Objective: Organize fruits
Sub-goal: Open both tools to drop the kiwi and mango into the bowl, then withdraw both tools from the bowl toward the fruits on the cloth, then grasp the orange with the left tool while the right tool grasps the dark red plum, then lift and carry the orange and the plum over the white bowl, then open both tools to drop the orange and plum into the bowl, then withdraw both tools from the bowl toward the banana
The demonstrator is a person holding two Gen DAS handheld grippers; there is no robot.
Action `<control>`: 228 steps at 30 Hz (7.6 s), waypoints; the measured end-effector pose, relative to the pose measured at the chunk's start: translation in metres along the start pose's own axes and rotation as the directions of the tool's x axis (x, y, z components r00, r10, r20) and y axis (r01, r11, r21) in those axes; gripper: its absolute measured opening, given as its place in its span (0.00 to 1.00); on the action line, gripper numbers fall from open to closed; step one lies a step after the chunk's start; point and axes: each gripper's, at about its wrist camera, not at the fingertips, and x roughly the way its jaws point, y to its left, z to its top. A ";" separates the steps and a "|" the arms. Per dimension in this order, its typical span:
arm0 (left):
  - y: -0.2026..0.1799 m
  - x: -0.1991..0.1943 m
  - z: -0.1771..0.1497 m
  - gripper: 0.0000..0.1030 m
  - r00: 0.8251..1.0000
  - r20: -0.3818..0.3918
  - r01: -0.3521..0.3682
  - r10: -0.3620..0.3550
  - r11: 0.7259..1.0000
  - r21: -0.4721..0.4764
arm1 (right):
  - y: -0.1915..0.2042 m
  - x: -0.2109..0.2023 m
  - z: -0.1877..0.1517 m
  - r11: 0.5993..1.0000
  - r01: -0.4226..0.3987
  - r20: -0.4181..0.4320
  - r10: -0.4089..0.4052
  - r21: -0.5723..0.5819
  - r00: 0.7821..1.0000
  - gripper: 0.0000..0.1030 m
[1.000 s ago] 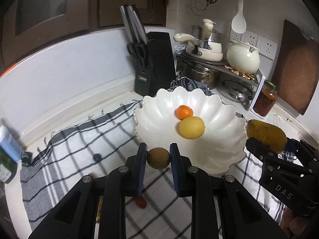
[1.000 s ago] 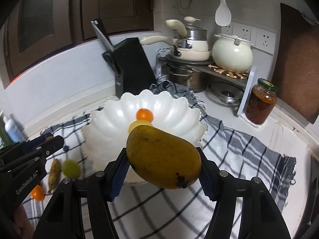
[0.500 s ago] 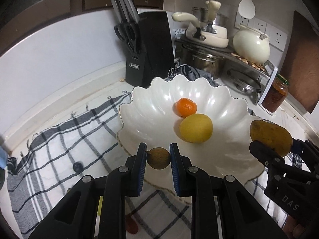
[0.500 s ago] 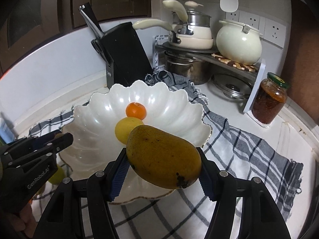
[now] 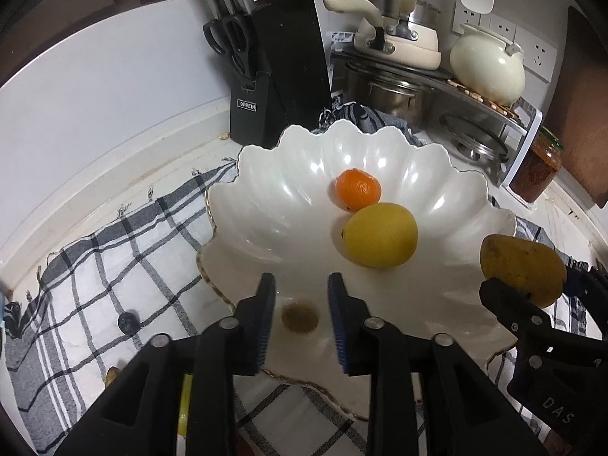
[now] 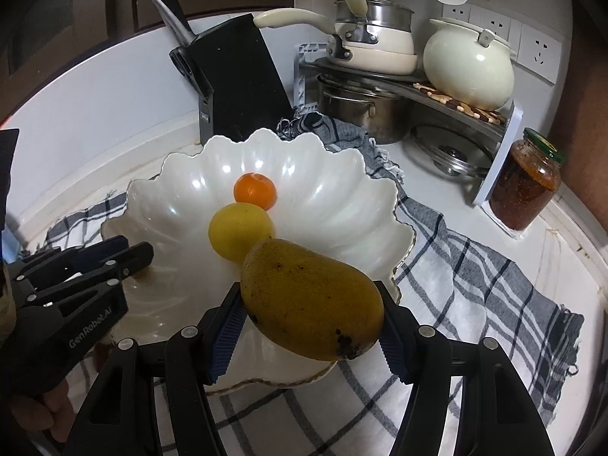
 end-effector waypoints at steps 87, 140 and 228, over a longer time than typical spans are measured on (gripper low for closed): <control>0.161 -0.110 -0.159 0.81 0.964 -0.007 -0.262 0.268 0.938 -0.229 | 0.171 -0.033 -0.086 0.961 -0.171 0.036 0.183 -0.217 0.982 0.58; 0.137 -0.108 -0.164 0.43 0.986 -0.013 -0.165 0.166 0.958 -0.237 | 0.156 -0.034 -0.089 0.945 -0.266 -0.002 0.271 -0.193 0.963 0.19; 0.088 -0.162 -0.059 0.93 0.964 0.189 -0.170 0.188 0.980 -0.104 | 0.084 -0.114 -0.028 0.999 -0.038 0.190 0.041 -0.021 0.981 0.84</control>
